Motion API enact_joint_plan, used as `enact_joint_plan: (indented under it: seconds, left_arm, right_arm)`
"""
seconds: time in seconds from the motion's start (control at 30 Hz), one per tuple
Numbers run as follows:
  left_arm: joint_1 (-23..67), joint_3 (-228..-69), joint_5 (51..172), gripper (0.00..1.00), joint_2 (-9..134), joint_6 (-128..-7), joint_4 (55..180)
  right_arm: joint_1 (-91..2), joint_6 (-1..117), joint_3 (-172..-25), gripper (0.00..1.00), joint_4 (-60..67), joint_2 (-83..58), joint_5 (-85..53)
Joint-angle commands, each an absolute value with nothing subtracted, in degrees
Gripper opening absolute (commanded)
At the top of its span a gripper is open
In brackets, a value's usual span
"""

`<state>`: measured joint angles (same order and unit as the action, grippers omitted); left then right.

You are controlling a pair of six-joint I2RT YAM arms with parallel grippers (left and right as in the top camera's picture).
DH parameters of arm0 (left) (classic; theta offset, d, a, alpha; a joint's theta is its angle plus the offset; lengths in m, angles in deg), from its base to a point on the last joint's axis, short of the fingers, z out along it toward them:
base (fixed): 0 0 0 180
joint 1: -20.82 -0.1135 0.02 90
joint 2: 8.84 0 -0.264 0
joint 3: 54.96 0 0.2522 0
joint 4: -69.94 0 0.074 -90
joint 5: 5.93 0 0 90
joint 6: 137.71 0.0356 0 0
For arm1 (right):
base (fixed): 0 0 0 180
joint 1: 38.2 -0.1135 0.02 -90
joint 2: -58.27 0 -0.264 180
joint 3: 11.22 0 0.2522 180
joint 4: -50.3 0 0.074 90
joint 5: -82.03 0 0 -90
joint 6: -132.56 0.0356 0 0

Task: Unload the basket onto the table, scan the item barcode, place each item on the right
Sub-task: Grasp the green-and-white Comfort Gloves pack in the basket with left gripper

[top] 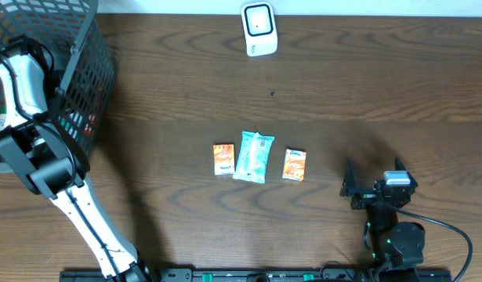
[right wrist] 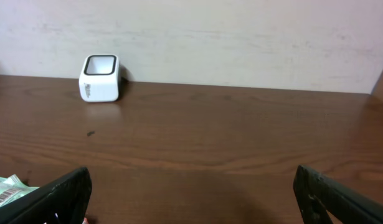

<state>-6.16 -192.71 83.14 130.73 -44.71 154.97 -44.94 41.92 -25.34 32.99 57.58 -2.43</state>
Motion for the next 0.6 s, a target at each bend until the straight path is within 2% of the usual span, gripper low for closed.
enact_joint_plan:
  seconds: [0.0,0.2,0.57]
  left_arm:
    - [-6.45,-192.60,85.54,0.89,130.05,-44.25,154.99]
    - [-6.75,-190.37,81.28,0.89,130.14,-44.29,155.16]
    - [-6.75,-182.00,75.82,0.89,130.14,-44.97,147.32]
  right_arm:
    - [-44.62,41.63,-25.30,0.99,32.84,57.89,-2.47]
    - [-44.62,41.63,-25.30,0.99,32.84,57.89,-2.47]
    - [-44.62,41.63,-25.30,0.99,32.84,57.89,-2.47]
